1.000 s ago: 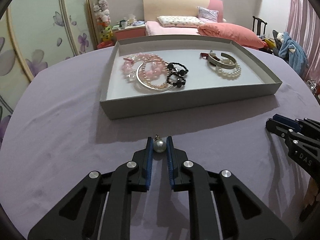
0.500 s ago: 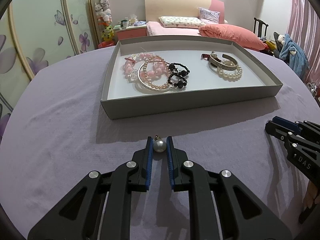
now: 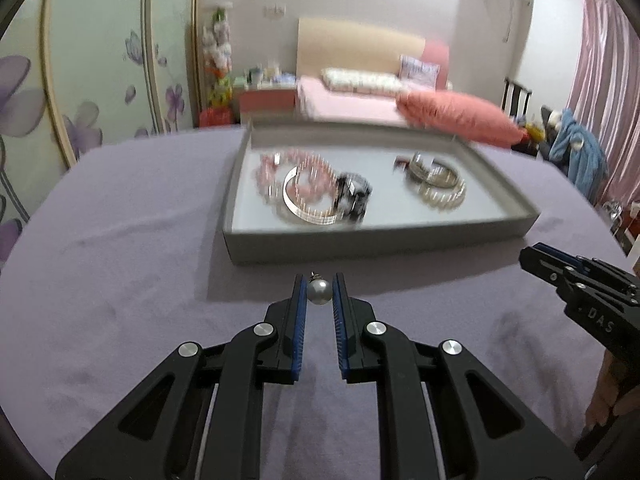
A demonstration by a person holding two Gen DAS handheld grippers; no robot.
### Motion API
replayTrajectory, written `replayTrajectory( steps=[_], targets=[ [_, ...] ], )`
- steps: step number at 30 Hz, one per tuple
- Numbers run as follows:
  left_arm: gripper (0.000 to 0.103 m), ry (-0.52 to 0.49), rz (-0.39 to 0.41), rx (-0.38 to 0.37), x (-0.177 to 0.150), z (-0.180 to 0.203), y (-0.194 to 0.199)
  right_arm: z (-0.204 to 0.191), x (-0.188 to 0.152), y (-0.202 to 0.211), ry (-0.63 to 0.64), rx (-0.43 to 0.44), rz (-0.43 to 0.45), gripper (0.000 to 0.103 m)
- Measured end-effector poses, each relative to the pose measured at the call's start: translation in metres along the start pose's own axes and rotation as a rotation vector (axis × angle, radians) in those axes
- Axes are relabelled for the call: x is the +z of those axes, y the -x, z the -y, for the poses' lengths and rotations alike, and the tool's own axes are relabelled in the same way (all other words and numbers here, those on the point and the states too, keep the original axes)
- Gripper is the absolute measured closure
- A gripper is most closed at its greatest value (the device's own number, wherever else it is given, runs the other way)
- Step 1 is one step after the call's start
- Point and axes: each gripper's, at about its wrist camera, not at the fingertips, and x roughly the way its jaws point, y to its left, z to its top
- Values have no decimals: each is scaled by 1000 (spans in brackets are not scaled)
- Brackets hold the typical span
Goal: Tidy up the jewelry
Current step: 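Carry the pearl earring with the left tool while the right tool carries the ring to the tray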
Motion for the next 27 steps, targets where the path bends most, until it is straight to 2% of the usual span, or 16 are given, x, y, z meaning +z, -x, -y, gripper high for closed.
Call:
replayTrajectory(
  steps=[6, 14, 27],
  targets=[
    [89, -21, 170, 18, 8, 10, 33, -11, 12, 26, 15, -5, 153, 81],
    [89, -44, 333, 48, 15, 16, 58, -21, 19, 56, 37, -39, 324, 81],
    [89, -40, 399, 62, 20, 20, 55, -24, 30, 60, 43, -94, 434, 81]
  ],
)
